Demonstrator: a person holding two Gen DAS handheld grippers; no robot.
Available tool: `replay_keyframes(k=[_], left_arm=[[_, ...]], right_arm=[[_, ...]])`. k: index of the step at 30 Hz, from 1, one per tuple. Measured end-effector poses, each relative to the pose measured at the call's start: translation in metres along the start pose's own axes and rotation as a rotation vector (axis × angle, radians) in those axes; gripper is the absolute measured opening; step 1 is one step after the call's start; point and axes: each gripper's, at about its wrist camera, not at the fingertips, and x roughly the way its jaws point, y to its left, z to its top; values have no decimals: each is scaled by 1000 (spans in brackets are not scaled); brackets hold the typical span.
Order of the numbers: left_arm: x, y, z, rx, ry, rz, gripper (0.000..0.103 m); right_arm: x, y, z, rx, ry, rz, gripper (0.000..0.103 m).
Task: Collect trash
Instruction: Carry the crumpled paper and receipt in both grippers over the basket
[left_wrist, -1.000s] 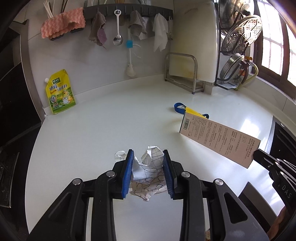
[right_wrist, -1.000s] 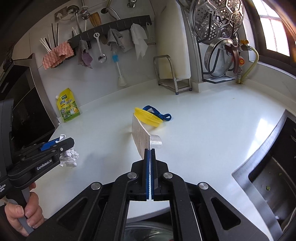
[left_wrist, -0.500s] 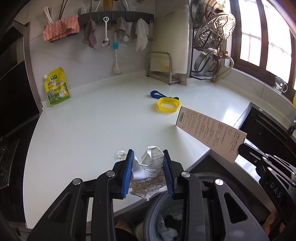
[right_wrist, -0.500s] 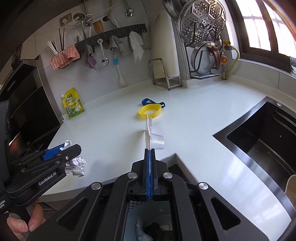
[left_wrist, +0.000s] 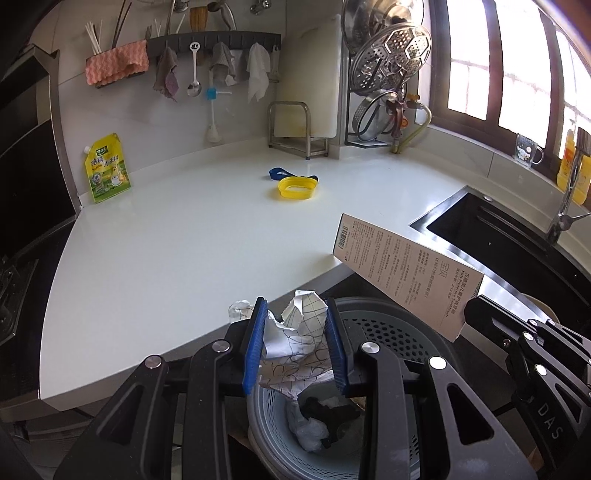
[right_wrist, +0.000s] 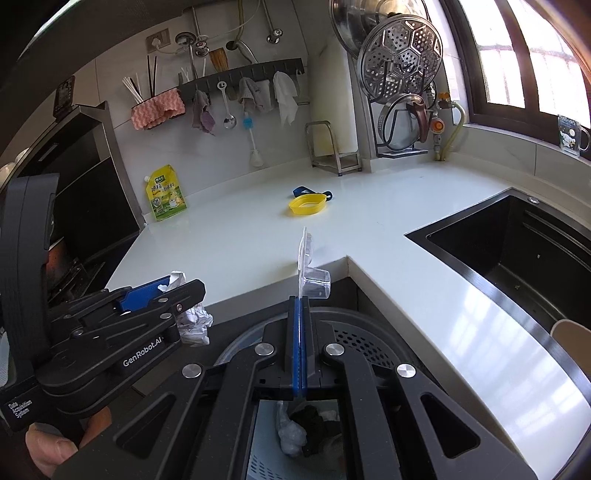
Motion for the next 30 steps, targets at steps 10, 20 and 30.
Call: replay_keyframes(k=[10, 20, 30], left_arm=[[-4, -14, -36, 22, 39, 13, 31], [14, -8, -53, 10, 101, 12, 31], [26, -11, -60, 5, 127, -1, 31]], right_arm=[[-9, -9, -42, 43, 84, 11, 0], [16, -17, -70, 74, 160, -3, 0], [25, -23, -75, 82, 185, -19, 0]])
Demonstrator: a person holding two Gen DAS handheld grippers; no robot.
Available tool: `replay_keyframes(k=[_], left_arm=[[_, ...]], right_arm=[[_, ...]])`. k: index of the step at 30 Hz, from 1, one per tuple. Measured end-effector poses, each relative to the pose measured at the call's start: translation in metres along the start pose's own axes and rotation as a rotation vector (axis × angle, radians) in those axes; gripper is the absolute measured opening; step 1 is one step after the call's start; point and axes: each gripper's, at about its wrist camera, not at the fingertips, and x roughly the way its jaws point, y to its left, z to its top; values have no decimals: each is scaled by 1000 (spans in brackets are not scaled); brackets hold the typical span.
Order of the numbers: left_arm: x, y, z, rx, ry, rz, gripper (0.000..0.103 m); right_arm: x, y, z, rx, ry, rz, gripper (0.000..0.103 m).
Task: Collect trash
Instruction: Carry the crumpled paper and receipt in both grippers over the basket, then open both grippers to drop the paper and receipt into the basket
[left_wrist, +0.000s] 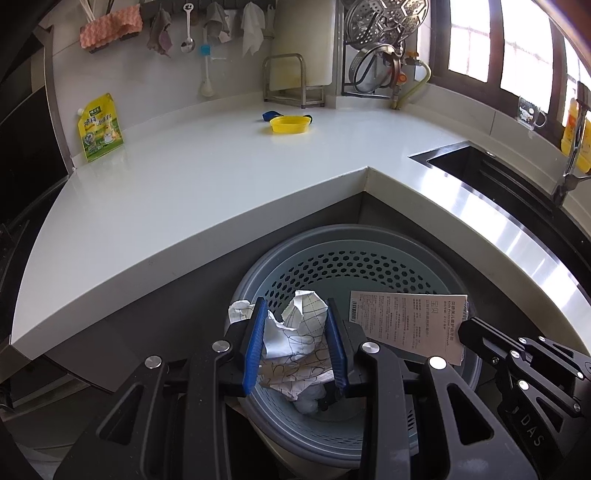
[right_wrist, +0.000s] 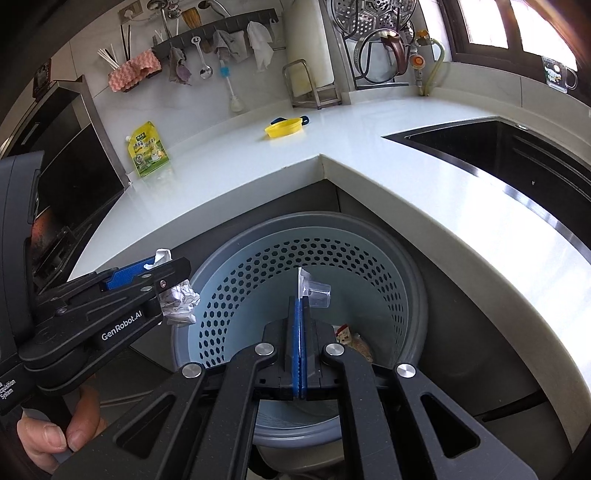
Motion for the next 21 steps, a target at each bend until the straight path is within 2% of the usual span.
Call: replay_keyframes(k=[17, 21], left_arm=[[26, 7, -8, -25, 76, -24, 32], [26, 8, -10, -32, 80, -23, 36]], right_arm=[[31, -8, -5, 26, 76, -6, 0], [33, -10, -6, 33, 86, -7, 1]])
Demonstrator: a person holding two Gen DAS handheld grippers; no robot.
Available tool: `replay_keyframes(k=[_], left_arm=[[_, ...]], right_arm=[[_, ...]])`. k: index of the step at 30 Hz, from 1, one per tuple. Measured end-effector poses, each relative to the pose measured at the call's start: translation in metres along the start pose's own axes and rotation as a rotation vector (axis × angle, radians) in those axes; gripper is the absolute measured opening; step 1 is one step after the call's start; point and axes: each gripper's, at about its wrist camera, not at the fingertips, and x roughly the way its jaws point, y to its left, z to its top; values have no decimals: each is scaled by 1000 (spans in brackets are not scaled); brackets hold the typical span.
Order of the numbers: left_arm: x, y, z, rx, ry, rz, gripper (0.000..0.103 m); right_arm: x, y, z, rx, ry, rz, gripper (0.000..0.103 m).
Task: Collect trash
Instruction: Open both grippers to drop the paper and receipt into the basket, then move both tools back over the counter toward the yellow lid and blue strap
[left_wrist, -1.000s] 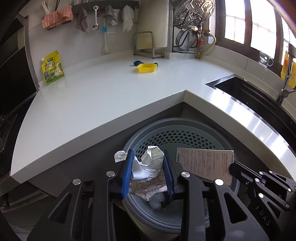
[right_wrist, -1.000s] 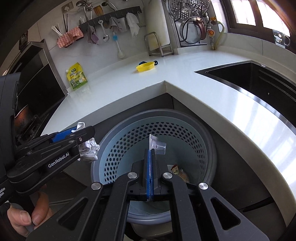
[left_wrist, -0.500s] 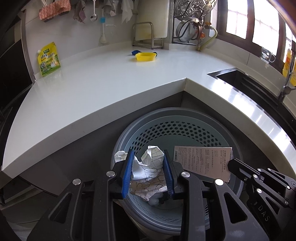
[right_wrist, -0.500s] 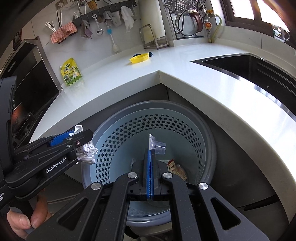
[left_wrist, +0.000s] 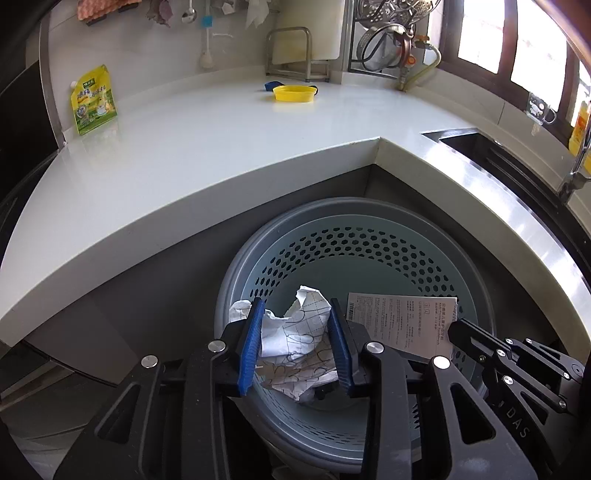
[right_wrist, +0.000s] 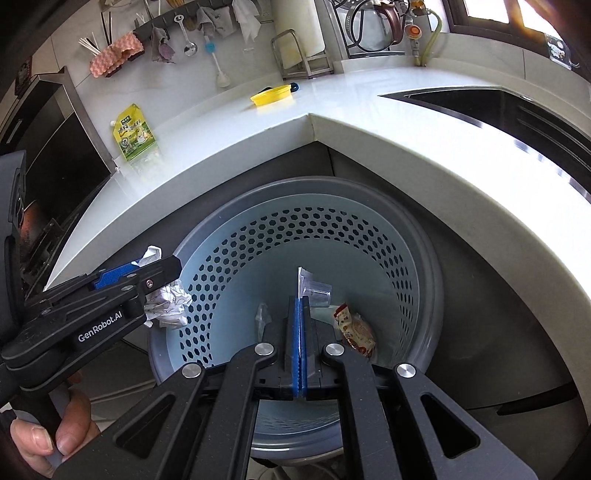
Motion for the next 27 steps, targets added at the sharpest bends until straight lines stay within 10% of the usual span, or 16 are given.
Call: replay_keyframes(k=[7, 27], left_arm=[[-2, 3, 0, -14, 0, 8, 52], [-15, 19, 7, -54, -39, 44, 68]], right_arm=[[-3, -9, -1, 49, -7, 14, 24], [-16, -9, 1, 60, -55, 48, 44]])
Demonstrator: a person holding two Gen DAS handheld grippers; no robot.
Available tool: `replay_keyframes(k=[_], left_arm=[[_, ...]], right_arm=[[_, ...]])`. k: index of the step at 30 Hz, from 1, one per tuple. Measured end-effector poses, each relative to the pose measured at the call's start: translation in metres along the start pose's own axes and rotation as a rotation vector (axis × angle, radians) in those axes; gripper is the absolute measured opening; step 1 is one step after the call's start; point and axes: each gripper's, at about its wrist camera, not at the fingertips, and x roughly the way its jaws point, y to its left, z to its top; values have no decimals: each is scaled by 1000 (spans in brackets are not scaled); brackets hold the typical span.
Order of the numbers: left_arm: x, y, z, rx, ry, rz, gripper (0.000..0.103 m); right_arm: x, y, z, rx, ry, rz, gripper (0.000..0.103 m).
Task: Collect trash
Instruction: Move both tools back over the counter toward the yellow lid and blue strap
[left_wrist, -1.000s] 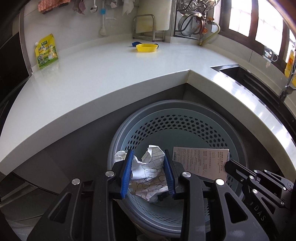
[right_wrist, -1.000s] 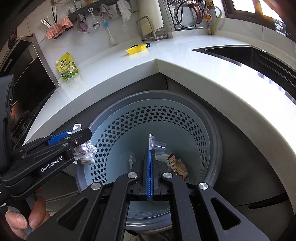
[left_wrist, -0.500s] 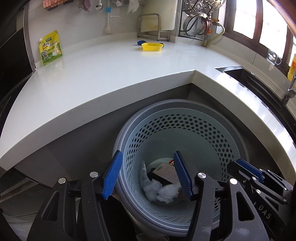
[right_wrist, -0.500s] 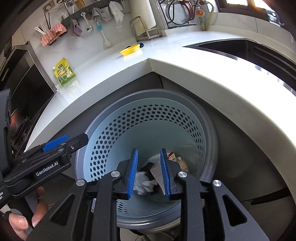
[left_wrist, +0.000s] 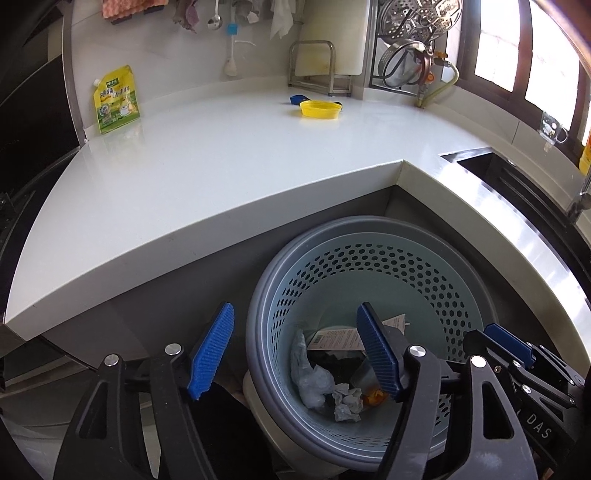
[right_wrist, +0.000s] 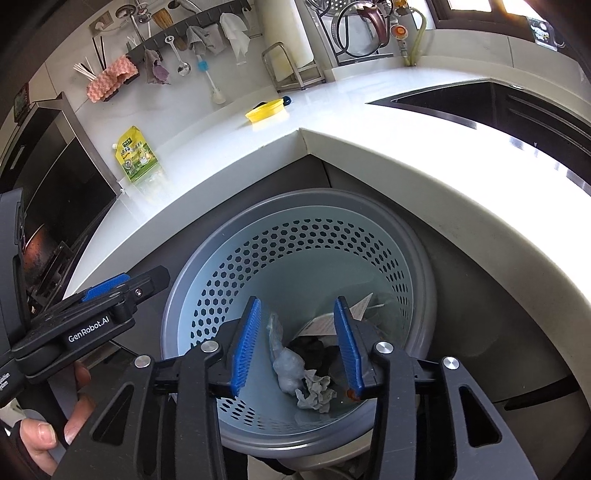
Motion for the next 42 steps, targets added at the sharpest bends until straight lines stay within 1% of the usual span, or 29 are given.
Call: replay_keyframes(k=[1, 4, 7, 8, 10, 12, 14, 15, 17, 20, 23, 25, 26, 28, 30, 32, 36, 38, 42], left_arm=[[-2, 0, 3, -2, -5, 0, 70], [-8, 3, 15, -3, -32, -1, 76], [-13, 7, 37, 8, -61, -9, 82], [-15, 8, 46, 9, -73, -9, 82], [-17, 10, 65, 16, -96, -3, 88], [-17, 10, 86, 27, -127, 16, 92], [-14, 9, 109, 43, -153, 35, 94], [-10, 8, 120, 49, -164, 44, 97], [0, 6, 143, 52, -173, 56, 97], [23, 1, 176, 54, -151, 48, 97], [49, -1, 203, 42, -124, 42, 97], [67, -4, 217, 43, -105, 42, 97], [76, -5, 224, 44, -94, 46, 97], [91, -9, 234, 54, -88, 26, 97], [108, -13, 243, 70, -73, 28, 97], [126, -15, 249, 65, -37, 21, 97], [158, -16, 259, 23, 37, -7, 97], [168, -20, 262, 24, 53, -12, 97], [182, -31, 267, 62, 61, 5, 97]], right_arm=[[-1, 1, 2, -4, -6, 1, 46], [-5, 3, 13, -27, -20, 4, 46], [-9, 3, 34, -39, -37, 24, 47], [-10, 2, 43, -37, -45, 34, 48], [-11, 0, 64, -37, -67, 45, 50], [-11, -3, 87, -42, -87, 51, 52], [-8, -5, 112, -52, -98, 65, 55], [-5, -7, 124, -57, -100, 71, 56], [1, -10, 150, -62, -107, 70, 60], [16, -17, 187, -75, -116, 39, 67], [40, -21, 221, -117, -81, 8, 68], [57, -27, 241, -117, -63, -2, 68], [64, -30, 251, -107, -57, 2, 70], [80, -37, 271, -72, -56, 7, 75], [96, -46, 291, -33, -51, 19, 75], [112, -57, 308, 19, -55, 27, 75], [138, -80, 330, 107, -55, 47, 75], [147, -88, 334, 117, -55, 41, 75], [153, -103, 338, 155, -60, 36, 75]])
